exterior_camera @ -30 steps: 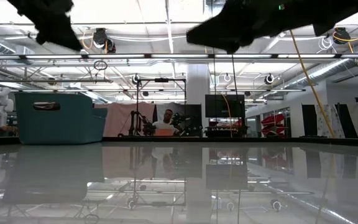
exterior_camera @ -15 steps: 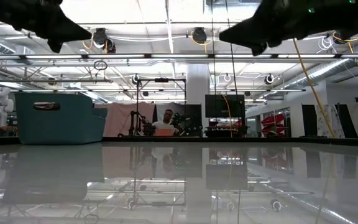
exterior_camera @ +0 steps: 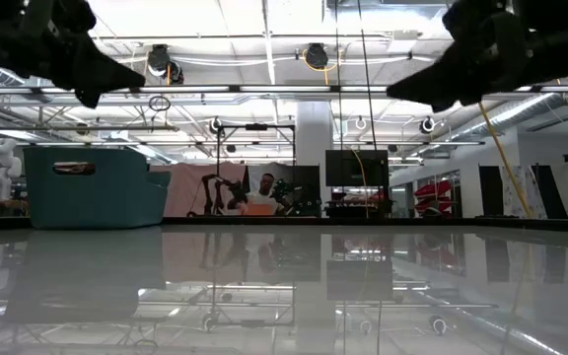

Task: Sort popcorn bags into baskets
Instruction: Return to Home Position

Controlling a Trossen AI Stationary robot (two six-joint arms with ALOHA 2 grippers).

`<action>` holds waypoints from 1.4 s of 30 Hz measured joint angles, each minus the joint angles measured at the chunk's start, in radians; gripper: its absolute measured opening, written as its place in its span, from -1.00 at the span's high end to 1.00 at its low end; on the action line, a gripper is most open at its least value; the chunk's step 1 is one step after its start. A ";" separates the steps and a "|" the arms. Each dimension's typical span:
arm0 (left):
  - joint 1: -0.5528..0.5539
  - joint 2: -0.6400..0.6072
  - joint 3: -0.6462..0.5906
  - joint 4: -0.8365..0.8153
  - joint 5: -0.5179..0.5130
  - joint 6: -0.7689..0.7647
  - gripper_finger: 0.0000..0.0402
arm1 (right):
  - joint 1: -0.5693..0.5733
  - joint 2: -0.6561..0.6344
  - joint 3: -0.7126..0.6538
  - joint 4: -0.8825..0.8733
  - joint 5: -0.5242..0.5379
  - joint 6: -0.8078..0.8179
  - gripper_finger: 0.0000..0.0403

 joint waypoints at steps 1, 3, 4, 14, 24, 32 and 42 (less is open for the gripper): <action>-0.006 0.000 -0.013 0.004 -0.009 0.005 0.98 | 0.000 -0.011 -0.014 0.000 0.000 -0.005 1.00; -0.012 0.000 -0.046 0.037 -0.014 0.020 0.98 | 0.000 -0.032 -0.041 0.000 0.000 -0.014 1.00; -0.012 -0.001 -0.062 0.056 -0.013 0.027 0.98 | 0.000 -0.042 -0.054 0.002 0.000 -0.015 1.00; -0.012 -0.005 -0.148 0.110 0.036 0.075 0.98 | 0.000 -0.154 -0.168 0.053 -0.005 -0.045 1.00; -0.013 -0.096 -0.202 0.129 0.048 0.070 0.98 | 0.000 -0.272 -0.248 0.052 -0.002 -0.022 1.00; -0.013 -0.175 -0.223 0.126 0.080 0.098 0.97 | 0.001 -0.354 -0.276 0.040 0.030 -0.037 1.00; -0.013 -0.294 -0.223 0.099 0.156 0.148 0.97 | 0.001 -0.492 -0.278 -0.049 0.029 -0.096 1.00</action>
